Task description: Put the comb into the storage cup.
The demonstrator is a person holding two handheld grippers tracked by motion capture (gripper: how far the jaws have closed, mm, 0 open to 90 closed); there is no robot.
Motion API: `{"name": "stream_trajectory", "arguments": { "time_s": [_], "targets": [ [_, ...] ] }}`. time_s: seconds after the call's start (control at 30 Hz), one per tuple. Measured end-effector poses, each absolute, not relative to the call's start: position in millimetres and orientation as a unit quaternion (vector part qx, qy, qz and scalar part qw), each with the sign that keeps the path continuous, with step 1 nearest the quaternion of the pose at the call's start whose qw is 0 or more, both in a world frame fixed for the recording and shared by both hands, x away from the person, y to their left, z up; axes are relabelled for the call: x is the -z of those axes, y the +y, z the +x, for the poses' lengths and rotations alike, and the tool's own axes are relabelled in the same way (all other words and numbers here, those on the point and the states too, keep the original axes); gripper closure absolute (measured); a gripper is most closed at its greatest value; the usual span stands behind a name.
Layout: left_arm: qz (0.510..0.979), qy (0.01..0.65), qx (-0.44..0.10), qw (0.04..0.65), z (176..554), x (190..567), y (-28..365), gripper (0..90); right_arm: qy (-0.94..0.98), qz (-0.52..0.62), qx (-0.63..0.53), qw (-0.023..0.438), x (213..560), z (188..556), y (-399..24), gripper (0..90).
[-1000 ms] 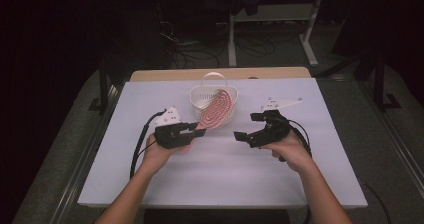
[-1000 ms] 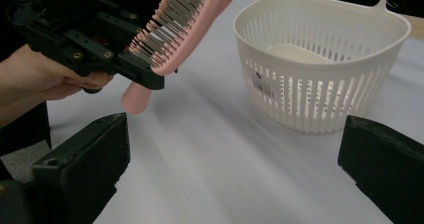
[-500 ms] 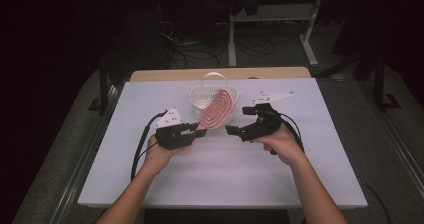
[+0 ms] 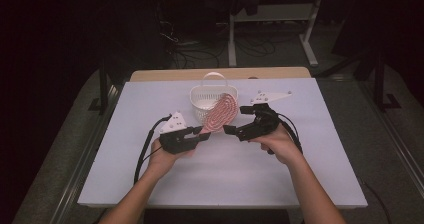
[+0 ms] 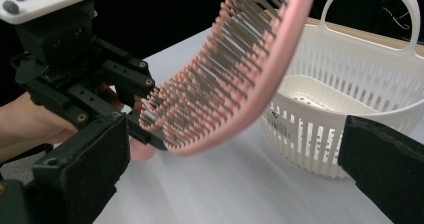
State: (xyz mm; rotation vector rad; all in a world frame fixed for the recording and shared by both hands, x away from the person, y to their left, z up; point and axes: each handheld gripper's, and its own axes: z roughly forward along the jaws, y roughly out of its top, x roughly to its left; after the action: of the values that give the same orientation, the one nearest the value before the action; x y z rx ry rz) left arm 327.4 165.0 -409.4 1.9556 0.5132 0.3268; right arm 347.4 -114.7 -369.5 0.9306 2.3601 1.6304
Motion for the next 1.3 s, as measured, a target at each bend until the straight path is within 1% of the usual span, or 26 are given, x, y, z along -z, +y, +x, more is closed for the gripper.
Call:
{"name": "stream_trajectory", "arguments": {
  "time_s": [0.43,0.6,0.7,0.73,0.77,0.8,0.83,0.93,1.07,1.13,1.17,1.23,1.3],
  "targets": [
    [0.82,0.208,-0.14,0.514,320.5,414.7,154.0,70.5,0.779,0.309,-0.542,0.057,372.8,348.6,-107.8,0.4],
    [0.819,0.208,-0.145,0.515,319.2,415.1,153.0,70.5,0.775,0.313,-0.546,0.054,372.9,348.3,-106.1,2.9],
    [0.818,0.208,-0.148,0.515,318.0,415.9,151.3,70.5,0.771,0.318,-0.549,0.05,373.8,348.8,-104.8,6.7],
    [0.818,0.209,-0.149,0.514,317.8,416.3,150.9,70.5,0.771,0.318,-0.549,0.05,373.8,348.8,-104.8,6.7],
    [0.818,0.21,-0.151,0.514,317.8,417.1,150.4,70.5,0.769,0.32,-0.551,0.051,374.2,348.7,-104.4,9.6],
    [0.818,0.21,-0.151,0.514,317.8,417.1,150.4,70.5,0.769,0.32,-0.551,0.051,374.2,348.7,-104.4,9.6],
    [0.818,0.21,-0.151,0.513,318.0,417.5,150.3,70.5,0.767,0.322,-0.553,0.05,374.2,348.7,-104.5,13.2],
    [0.817,0.211,-0.151,0.514,317.9,417.7,150.3,70.5,0.766,0.323,-0.554,0.049,374.5,349.1,-104.4,15.5],
    [0.816,0.212,-0.157,0.514,317.7,418.3,149.9,70.5,0.764,0.327,-0.554,0.043,375.4,349.5,-103.9,21.9],
    [0.816,0.212,-0.156,0.514,317.9,418.3,150.1,70.5,0.764,0.329,-0.553,0.042,375.5,349.5,-103.7,22.6],
    [0.816,0.213,-0.159,0.514,317.9,418.4,150.4,70.5,0.764,0.33,-0.554,0.04,375.8,349.7,-103.5,25.5],
    [0.816,0.213,-0.158,0.515,318.0,418.6,150.3,70.4,0.763,0.33,-0.555,0.039,375.8,349.7,-103.6,26.8],
    [0.816,0.212,-0.16,0.513,317.9,419.3,149.6,70.4,0.76,0.331,-0.559,0.037,375.5,349.8,-103.9,31.5]
  ]
}}
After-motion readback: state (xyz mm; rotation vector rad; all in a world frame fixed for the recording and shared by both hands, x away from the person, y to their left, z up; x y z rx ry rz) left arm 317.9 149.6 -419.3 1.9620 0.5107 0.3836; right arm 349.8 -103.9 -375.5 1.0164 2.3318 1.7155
